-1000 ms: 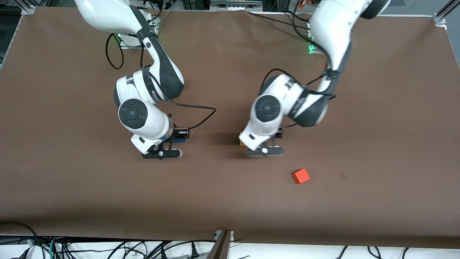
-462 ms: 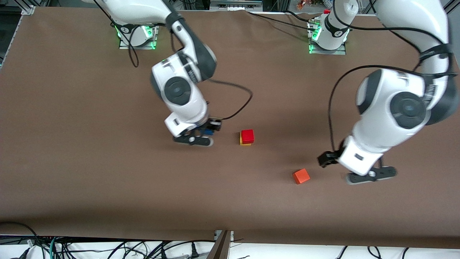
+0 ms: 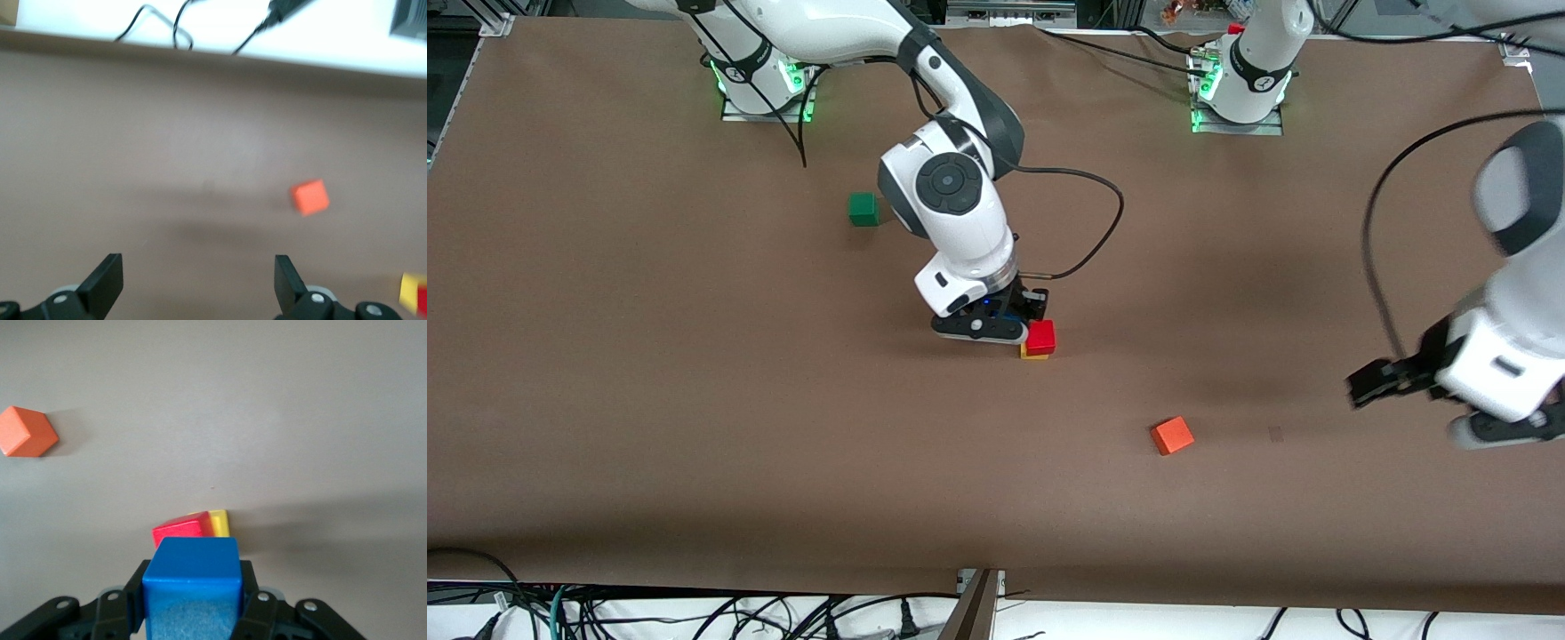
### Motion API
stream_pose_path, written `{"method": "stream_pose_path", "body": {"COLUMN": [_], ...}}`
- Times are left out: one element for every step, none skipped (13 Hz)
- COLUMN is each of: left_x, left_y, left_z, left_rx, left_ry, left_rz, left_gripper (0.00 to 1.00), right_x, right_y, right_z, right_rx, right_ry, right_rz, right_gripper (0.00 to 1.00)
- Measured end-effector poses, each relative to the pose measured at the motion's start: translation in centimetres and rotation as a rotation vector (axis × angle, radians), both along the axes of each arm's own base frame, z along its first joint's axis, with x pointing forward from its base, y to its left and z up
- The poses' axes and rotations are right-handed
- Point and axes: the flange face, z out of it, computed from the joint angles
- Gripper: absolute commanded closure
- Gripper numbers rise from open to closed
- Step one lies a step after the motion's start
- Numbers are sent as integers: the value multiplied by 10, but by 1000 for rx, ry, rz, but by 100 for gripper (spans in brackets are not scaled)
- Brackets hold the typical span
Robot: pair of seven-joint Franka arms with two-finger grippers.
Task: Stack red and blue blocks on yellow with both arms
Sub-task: 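Withdraw the left gripper while the right gripper carries the blue block over the red, then lower the blue block onto the red block with the right gripper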
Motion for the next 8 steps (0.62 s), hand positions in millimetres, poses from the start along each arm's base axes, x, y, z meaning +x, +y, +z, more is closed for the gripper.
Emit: {"method": "stream_pose_path", "body": {"left_x": [-11, -22, -34, -48, -62, -75, -85, -92], "left_y": [19, 36, 49, 57, 60, 62, 62, 61], "left_z": [9, 16, 19, 20, 18, 14, 10, 6], "left_rx": [-12, -21, -28, -29, -29, -30, -31, -30], "left_ry": [35, 59, 79, 98, 118, 127, 130, 134], "left_rz": [-19, -25, -21, -11, -2, 4, 7, 9], "left_gripper": [0, 0, 0, 0, 0, 0, 0, 0], "right_x": [-3, -7, -11, -15, -19, -21, -23, -23], "right_y": [7, 12, 19, 25, 30, 33, 35, 35], "right_z": [-4, -8, -12, -15, -20, -25, -29, -32], "right_rx": [9, 14, 20, 27, 30, 28, 25, 21], "right_ry": [-7, -11, -17, -22, -26, -28, -30, -32], "right_rz": [-10, -10, -9, -12, -10, -6, -2, 0], "right_gripper": [69, 69, 68, 68, 68, 68, 68, 67]}}
